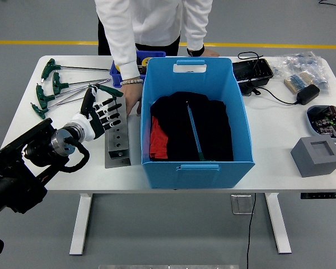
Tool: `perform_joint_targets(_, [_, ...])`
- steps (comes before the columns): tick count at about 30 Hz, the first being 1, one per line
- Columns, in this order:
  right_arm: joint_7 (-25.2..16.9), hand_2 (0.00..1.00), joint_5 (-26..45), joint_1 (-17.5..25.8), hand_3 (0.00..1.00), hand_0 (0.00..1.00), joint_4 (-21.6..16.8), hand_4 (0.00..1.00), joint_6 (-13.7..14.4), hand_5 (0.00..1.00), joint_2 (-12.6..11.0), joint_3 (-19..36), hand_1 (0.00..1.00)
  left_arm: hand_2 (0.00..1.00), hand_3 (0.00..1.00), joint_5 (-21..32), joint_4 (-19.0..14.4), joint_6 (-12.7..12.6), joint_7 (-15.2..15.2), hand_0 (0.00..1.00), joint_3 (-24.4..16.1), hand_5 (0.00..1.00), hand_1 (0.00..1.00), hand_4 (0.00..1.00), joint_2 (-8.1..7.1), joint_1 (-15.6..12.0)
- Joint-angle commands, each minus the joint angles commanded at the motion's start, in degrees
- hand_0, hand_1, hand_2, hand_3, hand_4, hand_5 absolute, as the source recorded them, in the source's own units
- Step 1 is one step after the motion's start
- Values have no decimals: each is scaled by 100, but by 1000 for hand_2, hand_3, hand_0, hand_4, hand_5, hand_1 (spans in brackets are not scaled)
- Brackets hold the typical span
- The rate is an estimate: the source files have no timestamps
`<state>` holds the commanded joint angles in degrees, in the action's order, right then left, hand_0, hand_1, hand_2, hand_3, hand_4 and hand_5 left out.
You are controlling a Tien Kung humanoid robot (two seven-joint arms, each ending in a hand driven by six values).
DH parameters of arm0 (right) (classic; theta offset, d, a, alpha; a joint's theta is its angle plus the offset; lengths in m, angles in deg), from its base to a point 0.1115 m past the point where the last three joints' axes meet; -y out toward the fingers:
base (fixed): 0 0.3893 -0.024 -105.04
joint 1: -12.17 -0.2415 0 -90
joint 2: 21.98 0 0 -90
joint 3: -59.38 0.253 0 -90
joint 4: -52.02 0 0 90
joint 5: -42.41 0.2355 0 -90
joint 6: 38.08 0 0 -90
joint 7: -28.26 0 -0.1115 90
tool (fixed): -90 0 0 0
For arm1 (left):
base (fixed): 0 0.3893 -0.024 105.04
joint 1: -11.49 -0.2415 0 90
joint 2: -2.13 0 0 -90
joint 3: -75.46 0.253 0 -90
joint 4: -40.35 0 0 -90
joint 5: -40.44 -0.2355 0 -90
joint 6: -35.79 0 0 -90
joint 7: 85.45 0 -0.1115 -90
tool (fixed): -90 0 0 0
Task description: Lift tool from toolbox,place it in box,lift tool from toolbox,place it in box
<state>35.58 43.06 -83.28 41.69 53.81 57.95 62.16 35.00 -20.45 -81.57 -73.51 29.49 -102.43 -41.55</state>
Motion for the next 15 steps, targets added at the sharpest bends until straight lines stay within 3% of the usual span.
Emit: perform_joint_targets(15, [5,767,-44,-35,640,575,1,787,0,752,-11,18,647,534,847,78,156,34,-6,217,98,998,281,781,88,216])
